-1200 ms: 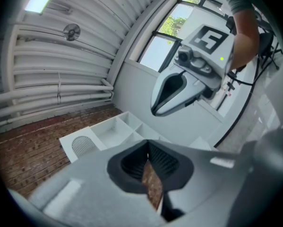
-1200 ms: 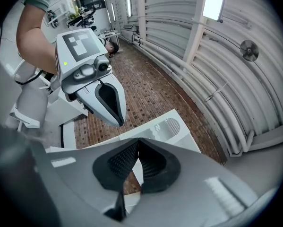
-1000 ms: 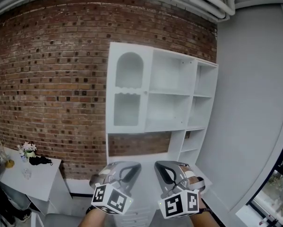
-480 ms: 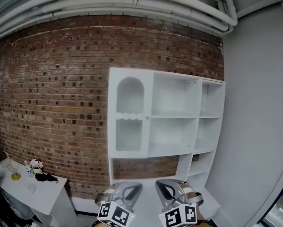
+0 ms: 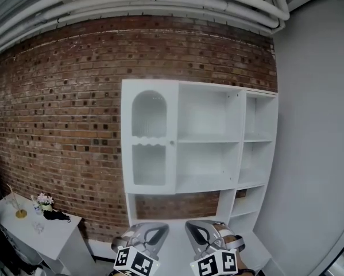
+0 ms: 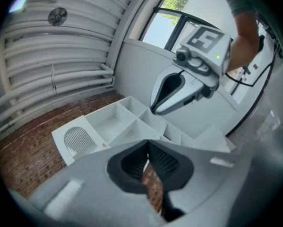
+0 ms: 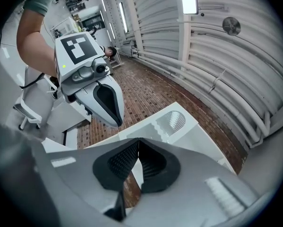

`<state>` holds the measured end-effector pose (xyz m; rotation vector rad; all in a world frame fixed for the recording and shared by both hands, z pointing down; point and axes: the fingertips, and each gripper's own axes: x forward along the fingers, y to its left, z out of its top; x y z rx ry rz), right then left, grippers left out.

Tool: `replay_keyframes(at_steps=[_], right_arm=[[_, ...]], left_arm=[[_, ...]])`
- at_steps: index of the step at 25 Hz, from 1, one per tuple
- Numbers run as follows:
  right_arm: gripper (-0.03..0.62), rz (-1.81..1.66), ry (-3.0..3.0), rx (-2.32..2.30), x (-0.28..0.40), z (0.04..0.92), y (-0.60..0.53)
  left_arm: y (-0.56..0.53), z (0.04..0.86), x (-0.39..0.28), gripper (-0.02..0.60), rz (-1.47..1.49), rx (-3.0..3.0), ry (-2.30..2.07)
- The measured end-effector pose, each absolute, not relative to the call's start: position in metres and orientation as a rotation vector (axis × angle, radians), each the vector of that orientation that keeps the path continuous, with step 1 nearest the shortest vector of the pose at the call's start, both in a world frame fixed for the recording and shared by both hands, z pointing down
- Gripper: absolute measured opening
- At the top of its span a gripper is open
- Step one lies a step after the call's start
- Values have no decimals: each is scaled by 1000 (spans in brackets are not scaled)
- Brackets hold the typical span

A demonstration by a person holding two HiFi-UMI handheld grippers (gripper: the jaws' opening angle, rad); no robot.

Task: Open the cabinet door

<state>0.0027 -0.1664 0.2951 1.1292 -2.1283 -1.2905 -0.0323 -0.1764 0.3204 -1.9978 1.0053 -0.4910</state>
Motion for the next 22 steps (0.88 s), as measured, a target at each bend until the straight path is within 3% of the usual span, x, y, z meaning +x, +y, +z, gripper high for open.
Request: replay_keyframes(at_steps=[22], right_arm=[[8, -1230, -2103, 1197, -17, 301, -305]], left_arm=[[-320, 314, -46, 3, -431, -2024, 931]])
